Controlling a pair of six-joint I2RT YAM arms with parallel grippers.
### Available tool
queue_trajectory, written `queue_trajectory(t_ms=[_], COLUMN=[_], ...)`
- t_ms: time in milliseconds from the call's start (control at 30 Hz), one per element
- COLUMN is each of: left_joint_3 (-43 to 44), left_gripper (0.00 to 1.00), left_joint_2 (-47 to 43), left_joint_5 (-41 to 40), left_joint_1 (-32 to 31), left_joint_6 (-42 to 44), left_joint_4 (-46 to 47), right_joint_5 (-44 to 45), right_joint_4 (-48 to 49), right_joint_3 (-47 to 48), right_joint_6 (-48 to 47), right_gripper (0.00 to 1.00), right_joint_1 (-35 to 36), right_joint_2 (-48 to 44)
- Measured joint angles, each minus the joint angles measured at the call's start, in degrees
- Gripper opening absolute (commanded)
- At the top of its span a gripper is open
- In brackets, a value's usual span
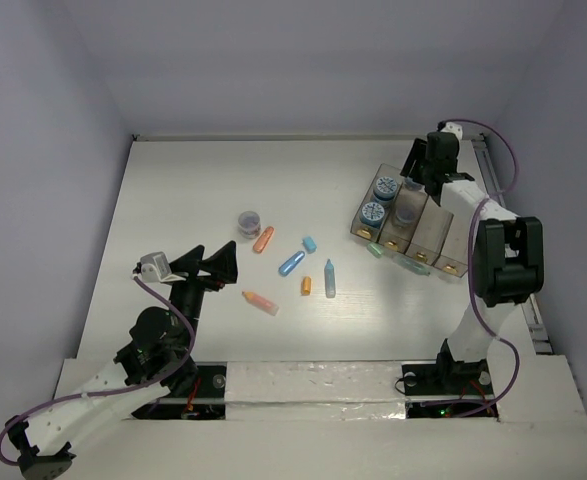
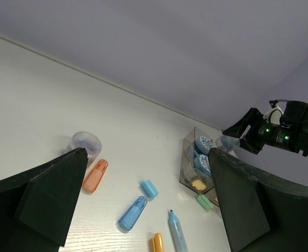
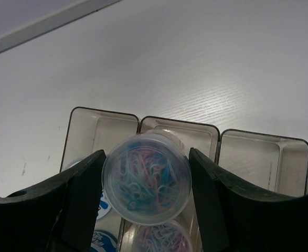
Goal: Sort the stationery into containers
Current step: Place the stationery in the storage box.
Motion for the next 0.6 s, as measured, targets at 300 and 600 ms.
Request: queue_trajectory(t_ms=[300,600], left_joint_3=[0.0,0.0], left_gripper=[0.99,0.99], left_joint_2=[0.9,1.1], left_joint_5=[0.0,0.0], left_joint_1=[0.0,0.0], left_joint_6=[0.0,0.0], left_joint_4=[0.8,0.9], right_joint_5=[1.0,1.8], right_joint_4=[0.3,0.5], right_joint_3=[0.0,-1.0], right_joint_6=[0.0,0.1], right_gripper=[0.47,0.6], right_joint_1=[-0.1,-0.5], right_joint_2=[2.3,2.3])
